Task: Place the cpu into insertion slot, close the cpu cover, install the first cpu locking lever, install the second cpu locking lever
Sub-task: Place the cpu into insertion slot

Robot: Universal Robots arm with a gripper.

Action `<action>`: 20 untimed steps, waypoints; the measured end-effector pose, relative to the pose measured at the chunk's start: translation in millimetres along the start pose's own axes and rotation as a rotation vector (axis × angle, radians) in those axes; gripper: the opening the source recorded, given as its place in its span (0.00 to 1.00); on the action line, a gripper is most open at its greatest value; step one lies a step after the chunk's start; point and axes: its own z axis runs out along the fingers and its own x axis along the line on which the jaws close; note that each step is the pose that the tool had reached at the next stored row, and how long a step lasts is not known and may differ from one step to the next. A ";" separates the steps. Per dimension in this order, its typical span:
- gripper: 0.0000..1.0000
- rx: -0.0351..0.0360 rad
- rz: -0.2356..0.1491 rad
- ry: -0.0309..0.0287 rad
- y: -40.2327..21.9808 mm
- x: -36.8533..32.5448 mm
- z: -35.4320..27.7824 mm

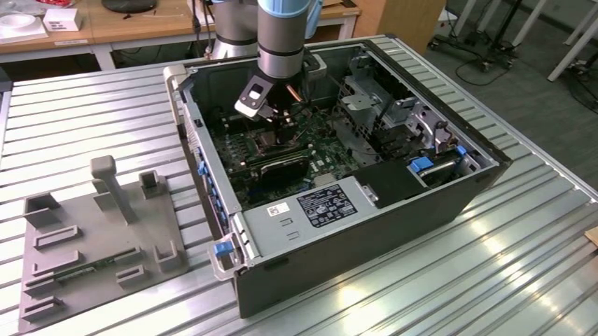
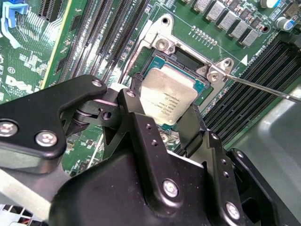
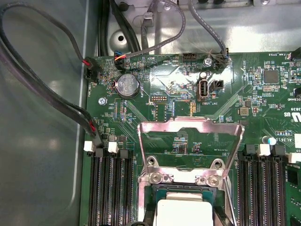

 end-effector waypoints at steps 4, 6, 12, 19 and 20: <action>0.54 0.0000 0.000 0.0000 0.0 0.0 0.0; 0.54 0.0001 0.000 -0.0001 0.0 0.0 0.0; 0.60 -0.0007 0.000 0.0010 0.2 0.2 0.6; 0.60 -0.0004 0.000 0.0007 0.1 0.2 -0.7; 0.60 -0.0005 0.000 0.0008 0.1 0.2 -1.7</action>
